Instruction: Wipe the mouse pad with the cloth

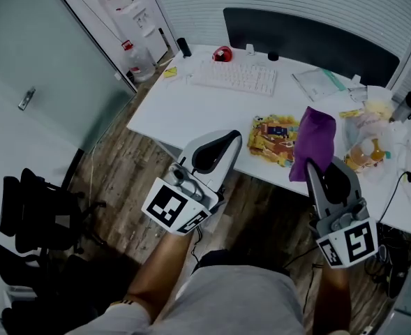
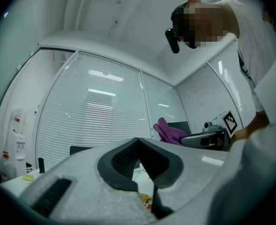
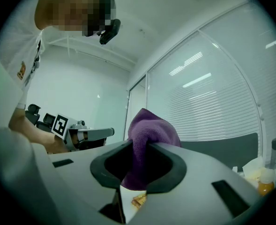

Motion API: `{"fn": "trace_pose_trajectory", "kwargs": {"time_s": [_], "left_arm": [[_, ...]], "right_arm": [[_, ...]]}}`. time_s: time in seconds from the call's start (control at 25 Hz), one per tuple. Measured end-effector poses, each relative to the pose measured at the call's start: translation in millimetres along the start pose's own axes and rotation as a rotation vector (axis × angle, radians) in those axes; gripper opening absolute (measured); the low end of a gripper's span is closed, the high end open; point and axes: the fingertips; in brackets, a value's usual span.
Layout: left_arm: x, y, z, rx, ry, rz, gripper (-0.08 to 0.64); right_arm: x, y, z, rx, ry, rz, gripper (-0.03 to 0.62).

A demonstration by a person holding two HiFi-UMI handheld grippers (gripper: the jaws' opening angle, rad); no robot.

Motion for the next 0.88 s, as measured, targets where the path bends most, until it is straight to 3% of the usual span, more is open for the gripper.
{"fn": "trace_pose_trajectory", "kwargs": {"time_s": [0.4,0.88], "left_arm": [[17,20,18,0.012,-0.011,0.056,0.015],[45,49,65,0.000,0.072,0.090,0.015]], "right_arm": [[27,10,-18,0.016,-0.012,0.022,0.071],[76,22,-30,-0.022,0.057,0.088,0.071]]}}
Point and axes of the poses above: the fingertips, and each gripper's own axes: x forward along the fingers, z to its left, y out of its underside, and after that the axes turned 3 degrees about z, right-handed
